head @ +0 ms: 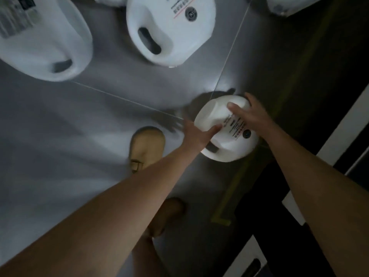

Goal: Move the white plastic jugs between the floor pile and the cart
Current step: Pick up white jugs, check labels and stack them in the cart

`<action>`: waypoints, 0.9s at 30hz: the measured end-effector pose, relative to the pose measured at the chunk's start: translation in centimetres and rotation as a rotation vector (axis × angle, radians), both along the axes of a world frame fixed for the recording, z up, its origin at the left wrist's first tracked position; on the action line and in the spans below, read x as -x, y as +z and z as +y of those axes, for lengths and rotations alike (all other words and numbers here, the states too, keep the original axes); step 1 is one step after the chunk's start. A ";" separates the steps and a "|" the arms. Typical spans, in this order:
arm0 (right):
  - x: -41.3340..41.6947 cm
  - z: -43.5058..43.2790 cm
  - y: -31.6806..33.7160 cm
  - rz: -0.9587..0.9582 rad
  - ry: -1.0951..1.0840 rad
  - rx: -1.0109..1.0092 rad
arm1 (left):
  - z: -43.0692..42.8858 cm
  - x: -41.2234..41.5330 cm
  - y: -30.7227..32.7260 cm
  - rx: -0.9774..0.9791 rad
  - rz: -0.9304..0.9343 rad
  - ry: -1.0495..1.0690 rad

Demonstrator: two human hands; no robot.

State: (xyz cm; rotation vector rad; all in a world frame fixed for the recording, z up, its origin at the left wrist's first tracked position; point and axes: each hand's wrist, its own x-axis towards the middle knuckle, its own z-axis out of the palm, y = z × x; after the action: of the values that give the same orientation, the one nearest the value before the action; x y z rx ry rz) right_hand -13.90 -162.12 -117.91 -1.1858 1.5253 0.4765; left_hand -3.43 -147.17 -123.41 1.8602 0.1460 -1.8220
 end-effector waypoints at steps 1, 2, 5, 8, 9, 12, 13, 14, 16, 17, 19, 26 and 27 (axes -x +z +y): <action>0.4 -0.1 -0.6 -0.007 0.008 0.011 | -0.6 -0.7 2.1 -0.035 0.016 -0.034; 0.6 -0.2 -1.0 -0.006 0.022 0.024 | -1.2 -1.4 3.6 -0.033 0.024 -0.011; 0.8 -0.5 -1.6 -0.011 0.085 0.049 | -1.6 -1.7 4.1 0.075 0.119 0.026; 0.9 -0.1 -1.4 -0.032 0.078 0.065 | -1.5 -1.6 3.4 0.054 0.171 0.078; 0.8 0.3 -1.3 -0.038 0.060 0.067 | -1.4 -1.8 3.3 0.043 0.157 0.081; 0.2 1.6 -0.8 -0.040 0.011 0.066 | -0.7 -3.0 3.4 0.041 0.104 0.028; -0.4 2.0 -0.3 -0.042 0.001 0.068 | -0.3 -3.5 3.7 0.036 0.070 0.003; -1.1 2.4 0.3 -0.042 0.004 0.076 | 0.1 -4.0 4.2 0.035 0.041 -0.010; -2.5 2.9 1.8 -0.051 0.031 0.092 | 0.8 -5.1 5.7 0.028 -0.014 -0.012; -3.2 3.1 2.9 -0.061 0.037 0.097 | 1.0 -5.7 6.8 0.031 -0.039 -0.014; -4.3 3.3 5.3 -0.090 0.032 0.093 | 1.3 -7.2 8.9 0.049 -0.072 -0.021; -9.6 5.1 18.4 -0.183 0.033 0.112 | 2.9 -13.7 21.5 0.150 -0.211 -0.078; -10.3 5.5 20.3 -0.199 0.030 0.116 | 3.5 -14.4 23.7 0.176 -0.206 -0.042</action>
State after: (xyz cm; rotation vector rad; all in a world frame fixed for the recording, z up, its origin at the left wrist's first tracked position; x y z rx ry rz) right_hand -3.62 -156.60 -97.64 -1.3075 1.3801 0.2830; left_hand 10.99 -143.71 -99.74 1.9224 -0.1246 -1.6011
